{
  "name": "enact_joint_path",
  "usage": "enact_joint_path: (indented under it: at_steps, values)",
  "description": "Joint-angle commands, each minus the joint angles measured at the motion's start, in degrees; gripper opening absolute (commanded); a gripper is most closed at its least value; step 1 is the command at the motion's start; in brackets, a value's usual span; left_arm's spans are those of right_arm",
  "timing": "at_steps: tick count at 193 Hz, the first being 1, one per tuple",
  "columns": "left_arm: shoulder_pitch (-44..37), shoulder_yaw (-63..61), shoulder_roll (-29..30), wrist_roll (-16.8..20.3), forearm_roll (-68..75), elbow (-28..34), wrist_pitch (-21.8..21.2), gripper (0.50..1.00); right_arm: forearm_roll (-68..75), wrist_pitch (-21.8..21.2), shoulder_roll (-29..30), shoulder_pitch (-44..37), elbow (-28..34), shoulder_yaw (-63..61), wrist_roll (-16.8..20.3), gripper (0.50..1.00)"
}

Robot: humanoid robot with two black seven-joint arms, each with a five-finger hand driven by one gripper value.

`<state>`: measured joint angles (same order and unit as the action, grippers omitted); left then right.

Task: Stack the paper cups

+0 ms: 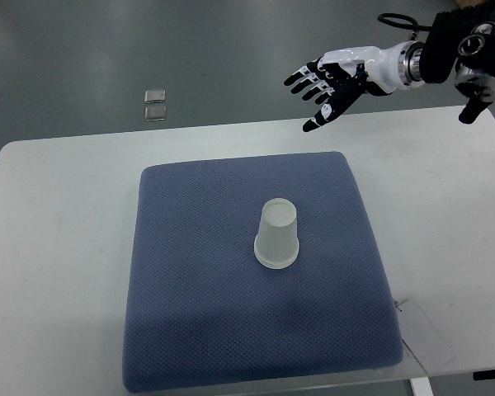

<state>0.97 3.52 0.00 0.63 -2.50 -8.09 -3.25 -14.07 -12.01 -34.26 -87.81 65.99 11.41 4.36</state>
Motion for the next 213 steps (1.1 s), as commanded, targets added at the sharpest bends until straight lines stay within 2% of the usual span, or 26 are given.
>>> enact_joint_path:
  at_steps: [1,29,44,65,88,138,185,213]
  values:
    - [0.0,0.0,0.0,-0.02,0.04,0.0,0.0,1.0,3.09,1.9,-0.9,9.15,-3.49,-10.62,-2.17,0.897]
    - [0.0,0.0,0.0,-0.02,-0.05,0.0,0.0,1.0,9.94,3.75,0.33,21.19,-7.8,-25.03,-5.68,0.897]
    - [0.0,0.0,0.0,-0.02,0.04,0.0,0.0,1.0,14.68,4.28,4.02,27.25,-11.31,-33.37,-7.53,0.897]
    - [0.0,0.0,0.0,-0.02,-0.05,0.0,0.0,1.0,19.34,4.63,8.59,33.05,-16.32,-41.81,-7.97,0.897]
    - [0.0,0.0,0.0,-0.02,-0.05,0.0,0.0,1.0,21.19,4.45,12.46,37.8,-18.08,-48.23,-8.14,0.897]
    - [0.0,0.0,0.0,-0.02,0.04,0.0,0.0,1.0,21.28,1.55,17.56,45.09,-20.19,-57.72,-8.23,0.899]
    - [0.0,0.0,0.0,-0.02,-0.05,0.0,0.0,1.0,21.37,-0.56,17.82,47.56,-21.69,-61.59,-8.23,0.899]
    - [0.0,0.0,0.0,-0.02,-0.05,0.0,0.0,1.0,21.28,-1.17,17.82,47.82,-21.95,-61.59,-9.9,0.899]
